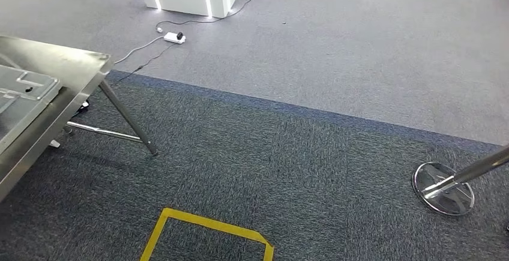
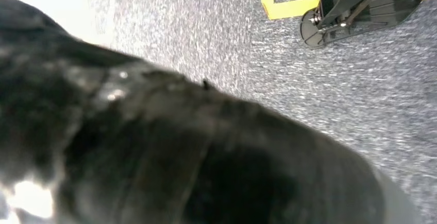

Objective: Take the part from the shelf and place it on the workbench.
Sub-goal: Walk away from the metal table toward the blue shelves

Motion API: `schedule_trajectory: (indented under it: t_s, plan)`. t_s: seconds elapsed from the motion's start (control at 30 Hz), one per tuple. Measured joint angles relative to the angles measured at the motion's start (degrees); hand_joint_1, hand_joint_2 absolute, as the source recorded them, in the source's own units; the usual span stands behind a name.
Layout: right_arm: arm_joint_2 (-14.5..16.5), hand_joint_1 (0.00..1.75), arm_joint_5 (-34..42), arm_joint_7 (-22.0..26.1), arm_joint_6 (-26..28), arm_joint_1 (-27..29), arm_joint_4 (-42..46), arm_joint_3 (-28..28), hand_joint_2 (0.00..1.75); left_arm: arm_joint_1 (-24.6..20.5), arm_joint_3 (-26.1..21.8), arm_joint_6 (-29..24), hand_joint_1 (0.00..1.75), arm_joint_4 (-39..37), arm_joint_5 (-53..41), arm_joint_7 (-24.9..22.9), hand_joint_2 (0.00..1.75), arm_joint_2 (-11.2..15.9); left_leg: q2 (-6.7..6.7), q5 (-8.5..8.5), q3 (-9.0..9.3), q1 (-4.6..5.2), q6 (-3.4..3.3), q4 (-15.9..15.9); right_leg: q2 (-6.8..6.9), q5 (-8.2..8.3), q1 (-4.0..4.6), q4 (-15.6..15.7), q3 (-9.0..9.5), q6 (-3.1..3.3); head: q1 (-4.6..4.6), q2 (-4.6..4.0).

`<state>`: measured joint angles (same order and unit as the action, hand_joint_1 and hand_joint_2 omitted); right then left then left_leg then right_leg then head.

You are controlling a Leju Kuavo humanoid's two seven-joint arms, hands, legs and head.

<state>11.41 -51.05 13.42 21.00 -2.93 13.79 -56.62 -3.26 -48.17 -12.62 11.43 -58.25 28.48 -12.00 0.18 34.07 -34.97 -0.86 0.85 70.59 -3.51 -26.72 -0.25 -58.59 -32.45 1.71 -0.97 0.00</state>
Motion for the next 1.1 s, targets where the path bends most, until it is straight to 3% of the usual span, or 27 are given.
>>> schedule_trajectory:
  t_s: [0.07,0.13,0.17,0.23,0.27,0.3,0.37,0.43,0.47,0.5,0.57,0.63,0.67,0.73,0.8,0.87,0.93,0.97,1.0,1.03,1.1]
  plan:
    - [0.0,0.00,-0.3,-0.4,0.0,0.0,0.0,0.0,0.00,0.0,-0.1,0.0,0.00,0.0,0.0,0.0,0.00,0.0,-2.15,-3.85,3.06,-0.19,-0.22,-7.6,-1.54,-0.16,0.01,-0.5,-0.11,-0.33,-0.01,0.00]
    - [0.0,0.00,-0.6,-0.8,0.0,0.0,0.0,0.0,0.00,0.0,-0.1,0.0,0.00,0.0,0.0,0.0,0.00,0.0,-4.26,-4.90,4.59,-0.23,-0.54,-11.7,-2.77,-0.16,-0.01,-0.8,-0.55,-1.00,-0.02,0.00]
    - [0.0,0.00,-0.7,-0.9,0.0,0.0,0.0,0.0,0.00,-0.1,-0.2,-0.1,0.00,0.0,0.0,0.0,0.00,0.0,-4.51,-4.73,4.69,-0.12,-0.78,-12.0,-3.34,-0.04,-0.07,-0.8,-0.78,-1.44,-0.02,0.00]
    - [0.0,0.00,-0.7,-0.9,0.0,0.3,0.0,0.0,0.00,-0.3,-0.2,-0.1,0.00,0.0,0.0,0.0,0.00,0.1,-3.29,-5.12,4.88,-0.14,-1.57,-12.5,-3.67,0.09,-0.23,-0.9,-1.17,-2.22,-0.04,0.00]
    - [0.0,0.00,-0.7,-0.9,0.0,0.4,0.0,0.0,0.00,-0.2,-0.2,-0.1,0.00,0.0,0.0,0.0,0.00,0.1,-2.58,-5.39,5.02,-0.19,-2.05,-12.9,-2.55,-0.45,-0.21,-1.6,-1.59,-2.49,-0.10,0.00]
    - [0.0,0.00,-0.7,-0.8,0.0,0.4,0.0,0.0,0.00,-0.2,-0.2,-0.1,0.00,0.0,0.0,0.0,0.00,0.1,-1.80,-5.63,5.10,-0.23,-2.47,-13.2,-0.95,-1.65,-0.15,-3.4,-2.46,-2.71,-0.16,0.00]
    - [0.0,0.00,-0.7,-0.8,0.0,0.2,0.0,0.0,0.00,0.0,-0.2,0.0,0.00,0.0,-0.1,0.0,0.00,0.1,-0.14,-5.75,5.05,0.02,-2.93,-13.4,2.18,-5.41,-0.21,-10.0,-5.60,-3.10,-0.27,0.00]
    - [0.0,0.00,-0.7,-0.7,-0.1,0.2,0.0,0.0,0.00,0.1,-0.2,0.0,0.00,0.0,-0.1,-0.1,0.00,0.1,1.67,-5.65,4.95,0.24,-3.01,-13.4,2.96,-7.51,-0.47,-15.8,-8.34,-3.49,-0.26,0.00]
    - [0.0,0.00,-0.7,-0.7,-0.1,0.2,-0.1,0.0,0.00,0.1,-0.2,0.0,0.00,0.0,-0.1,-0.2,0.00,0.1,2.50,-5.56,4.96,0.28,-2.98,-13.3,3.16,-7.03,-0.57,-16.0,-8.33,-3.59,-0.25,0.00]
    - [0.0,0.00,-0.8,-0.7,-0.1,0.2,-0.1,0.0,0.00,0.1,-0.2,0.0,0.00,0.0,-0.1,-0.3,0.00,0.1,3.18,-5.46,5.05,0.30,-2.91,-13.3,3.46,-5.58,-0.62,-13.9,-7.11,-3.60,-0.26,0.00]
    - [0.0,0.00,-0.8,-0.7,-0.1,0.2,-0.1,0.0,0.00,0.0,-0.2,0.0,0.00,0.0,-0.2,-0.3,0.00,0.1,4.38,-5.12,5.42,0.40,-2.53,-13.3,5.50,-2.21,-0.36,-5.9,-2.65,-3.23,-0.26,0.00]
    - [0.0,0.00,-0.9,-0.7,-0.1,0.1,-0.1,0.0,0.00,0.0,-0.2,0.0,0.00,0.0,-0.2,-0.3,0.00,0.1,5.36,-4.75,5.75,0.60,-1.94,-13.2,7.04,-0.82,0.18,-0.9,-0.04,-2.42,-0.23,0.00]
    - [0.0,0.00,-0.9,-0.6,-0.1,0.1,-0.1,0.0,0.00,-0.1,-0.2,0.0,0.00,0.0,-0.2,-0.3,0.00,0.1,5.83,-4.63,5.88,0.67,-1.66,-13.2,7.00,-0.96,0.46,-0.5,-0.01,-2.05,-0.22,0.00]
    - [0.0,0.00,-0.9,-0.6,-0.1,0.2,-0.1,0.0,0.00,-0.4,-0.2,0.0,0.00,0.0,-0.2,-0.2,0.00,0.0,6.29,-4.36,6.19,0.59,-1.11,-13.1,5.83,-0.71,0.42,-0.1,-0.05,-1.35,-0.21,0.00]
    - [0.1,0.00,-0.9,-0.6,-0.1,0.1,-0.1,0.0,0.00,-0.4,-0.2,0.0,0.00,0.0,-0.2,-0.2,0.00,0.0,4.04,-2.67,5.46,0.36,-0.55,-11.0,4.74,-0.34,0.09,0.4,0.18,-0.52,-0.21,0.00]
    - [0.1,0.00,-0.9,-0.5,-0.1,0.0,-0.1,0.0,0.00,-0.2,-0.3,0.0,0.00,0.0,-0.2,-0.2,0.00,0.0,1.12,0.96,2.49,0.18,-0.19,-4.5,3.57,-0.12,-0.03,0.6,0.22,0.08,-0.20,0.00]
    - [0.1,0.00,-1.0,-0.4,-0.1,-0.1,-0.1,0.0,0.00,-0.1,-0.3,0.0,0.00,0.0,-0.2,-0.1,0.00,0.0,0.38,3.30,-0.87,0.15,-0.02,2.3,2.12,-0.10,0.05,0.5,0.15,0.26,-0.20,0.00]
    - [0.1,0.00,-1.0,-0.4,-0.1,0.0,-0.1,0.0,0.00,0.0,-0.3,0.0,0.00,0.0,-0.2,-0.1,0.00,0.1,0.32,2.84,-1.49,0.15,0.02,3.2,1.30,-0.10,0.06,0.4,0.16,0.26,-0.21,0.00]
    - [0.1,0.00,-1.1,-0.4,-0.1,0.0,-0.1,0.0,0.00,0.0,-0.3,0.1,0.00,0.0,-0.2,-0.1,0.00,0.1,0.20,1.25,-1.06,0.11,0.00,1.8,0.45,-0.14,0.03,0.3,0.19,0.20,-0.20,0.00]
    - [0.1,0.00,-1.2,-0.4,-0.1,0.0,-0.1,0.0,0.00,0.0,-0.3,0.1,0.00,0.0,-0.2,-0.1,0.00,0.1,-0.23,-1.04,0.27,0.05,-0.06,-1.5,-0.39,-0.21,-0.02,0.1,0.22,0.10,-0.20,0.00]
    - [0.2,0.00,-1.5,-0.7,-0.1,0.0,-0.1,0.0,0.00,0.0,-0.3,0.1,0.00,0.0,-0.2,0.0,0.00,0.1,-2.55,-4.31,3.24,-0.16,-0.34,-8.8,-1.89,-0.42,-0.02,-0.4,0.03,-0.32,-0.22,0.00]
